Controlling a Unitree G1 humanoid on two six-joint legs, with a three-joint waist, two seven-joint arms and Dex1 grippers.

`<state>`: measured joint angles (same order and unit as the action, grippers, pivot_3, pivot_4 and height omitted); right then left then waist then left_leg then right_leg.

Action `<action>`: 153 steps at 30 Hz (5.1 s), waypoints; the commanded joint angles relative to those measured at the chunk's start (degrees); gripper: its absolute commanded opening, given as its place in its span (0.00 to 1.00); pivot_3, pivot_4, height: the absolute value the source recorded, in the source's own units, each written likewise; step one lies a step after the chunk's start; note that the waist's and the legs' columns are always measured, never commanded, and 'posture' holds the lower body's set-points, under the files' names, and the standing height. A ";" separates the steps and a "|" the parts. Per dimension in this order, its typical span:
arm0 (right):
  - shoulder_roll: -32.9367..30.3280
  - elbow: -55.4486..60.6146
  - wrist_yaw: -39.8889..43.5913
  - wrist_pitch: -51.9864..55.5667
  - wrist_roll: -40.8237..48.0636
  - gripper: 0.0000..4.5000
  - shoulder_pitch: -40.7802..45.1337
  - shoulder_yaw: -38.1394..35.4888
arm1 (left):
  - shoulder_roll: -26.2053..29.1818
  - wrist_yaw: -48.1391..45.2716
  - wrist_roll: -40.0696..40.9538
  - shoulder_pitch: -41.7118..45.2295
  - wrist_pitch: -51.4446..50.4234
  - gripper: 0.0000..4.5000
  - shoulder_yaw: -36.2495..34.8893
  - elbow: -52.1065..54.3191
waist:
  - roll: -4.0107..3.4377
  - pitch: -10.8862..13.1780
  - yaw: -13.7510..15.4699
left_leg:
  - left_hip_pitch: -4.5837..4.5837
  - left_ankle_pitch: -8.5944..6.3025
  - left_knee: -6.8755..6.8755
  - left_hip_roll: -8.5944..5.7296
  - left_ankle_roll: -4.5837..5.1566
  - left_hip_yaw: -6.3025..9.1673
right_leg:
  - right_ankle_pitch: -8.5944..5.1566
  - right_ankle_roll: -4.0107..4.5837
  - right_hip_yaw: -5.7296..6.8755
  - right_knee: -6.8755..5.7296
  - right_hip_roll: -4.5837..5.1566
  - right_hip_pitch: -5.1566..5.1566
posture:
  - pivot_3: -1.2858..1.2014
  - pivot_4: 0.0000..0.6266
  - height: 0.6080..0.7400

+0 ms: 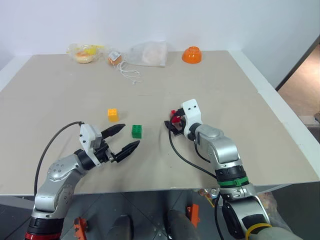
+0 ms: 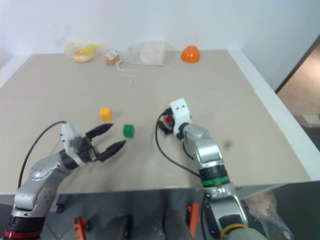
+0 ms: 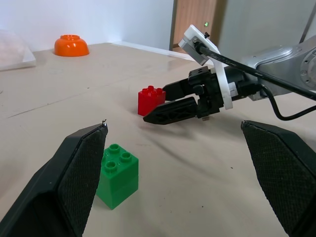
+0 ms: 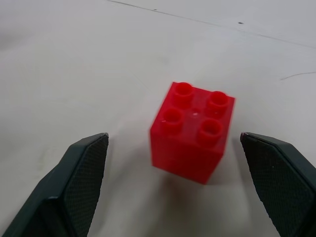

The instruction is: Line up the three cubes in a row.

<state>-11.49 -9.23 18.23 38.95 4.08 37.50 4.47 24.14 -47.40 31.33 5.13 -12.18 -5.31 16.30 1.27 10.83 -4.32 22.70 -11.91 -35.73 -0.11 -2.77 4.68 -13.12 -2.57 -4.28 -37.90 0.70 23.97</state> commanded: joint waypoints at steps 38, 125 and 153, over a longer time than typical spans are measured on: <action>-14.55 -43.03 59.49 -51.69 -0.88 0.28 18.50 9.71 | 12.04 -5.52 5.40 -5.43 -6.07 1.00 -8.27 1.93 | 0.11 0.10 -0.21 | -0.08 -0.03 0.09 0.22 0.04 -0.08 | 0.02 0.17 0.01 0.02 -0.18 0.02 | 0.52 0.24 1.00; -19.77 -23.22 65.81 -37.21 8.53 0.89 20.24 -0.01 | -10.72 28.09 -15.07 15.42 -29.13 1.00 12.23 -2.55 | 0.01 0.17 1.62 | -0.17 0.16 -0.61 -0.21 -0.06 0.00 | 0.25 -0.34 0.02 0.03 0.22 -0.58 | 0.52 0.24 1.00; -19.49 -25.92 64.75 -39.06 7.43 0.91 20.13 -0.02 | -11.75 31.25 -19.88 19.61 -30.06 0.30 11.10 -8.14 | 0.00 0.18 1.56 | -0.15 0.14 -0.47 -0.20 -0.07 0.00 | 0.22 -0.36 0.04 0.16 0.23 -0.55 | 0.52 0.24 1.00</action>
<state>-30.69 -35.49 83.17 0.67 11.46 56.28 4.81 12.32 -16.23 11.59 23.45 -42.04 6.43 7.41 1.27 11.01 -2.76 22.55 -11.76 -36.20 -0.32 -2.83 4.68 -12.90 -2.93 -4.24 -37.72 0.94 23.42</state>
